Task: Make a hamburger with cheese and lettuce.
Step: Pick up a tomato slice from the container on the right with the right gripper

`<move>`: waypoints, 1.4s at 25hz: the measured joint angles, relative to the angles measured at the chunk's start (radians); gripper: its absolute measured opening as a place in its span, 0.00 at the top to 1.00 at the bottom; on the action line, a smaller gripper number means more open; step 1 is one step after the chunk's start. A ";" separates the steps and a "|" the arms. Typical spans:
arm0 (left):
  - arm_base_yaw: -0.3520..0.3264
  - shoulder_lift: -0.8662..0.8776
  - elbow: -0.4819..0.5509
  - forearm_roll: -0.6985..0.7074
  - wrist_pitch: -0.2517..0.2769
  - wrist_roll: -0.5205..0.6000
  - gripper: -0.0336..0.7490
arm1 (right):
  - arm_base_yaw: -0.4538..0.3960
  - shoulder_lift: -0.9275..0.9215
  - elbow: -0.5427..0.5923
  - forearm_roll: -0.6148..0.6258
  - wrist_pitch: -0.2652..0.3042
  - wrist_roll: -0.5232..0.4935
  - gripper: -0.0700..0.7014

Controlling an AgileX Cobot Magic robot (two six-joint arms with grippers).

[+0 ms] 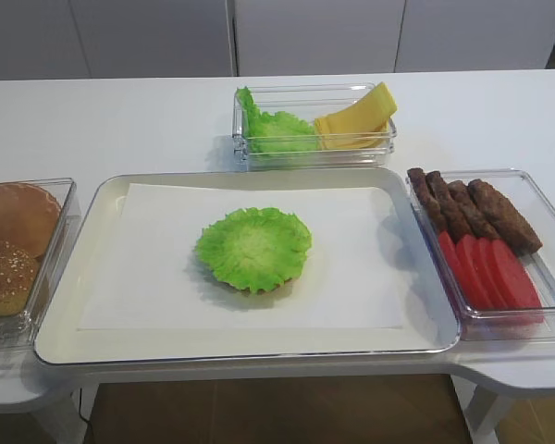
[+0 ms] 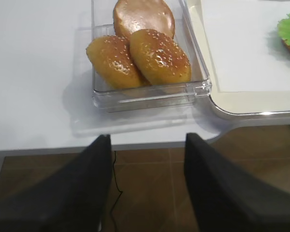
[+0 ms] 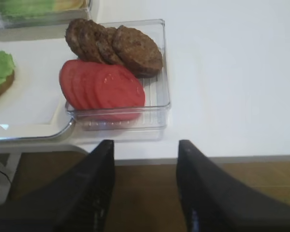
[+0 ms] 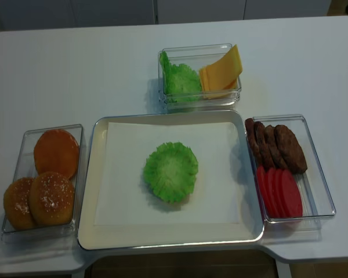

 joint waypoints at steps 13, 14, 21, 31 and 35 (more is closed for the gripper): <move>0.000 0.000 0.000 0.000 0.000 0.000 0.49 | 0.000 0.305 -0.240 0.117 -0.002 0.034 0.49; 0.000 0.000 0.000 0.000 0.000 0.000 0.49 | 0.000 0.337 -0.262 0.107 -0.005 0.034 0.49; 0.000 0.000 0.000 0.000 0.000 0.000 0.49 | 0.000 0.605 -0.393 0.152 -0.014 0.032 0.49; 0.000 0.000 0.000 0.000 0.000 0.000 0.49 | 0.011 0.861 -0.514 0.223 -0.014 -0.007 0.49; 0.000 0.000 0.000 0.000 0.000 0.000 0.49 | 0.067 0.937 -0.542 0.215 -0.019 0.005 0.49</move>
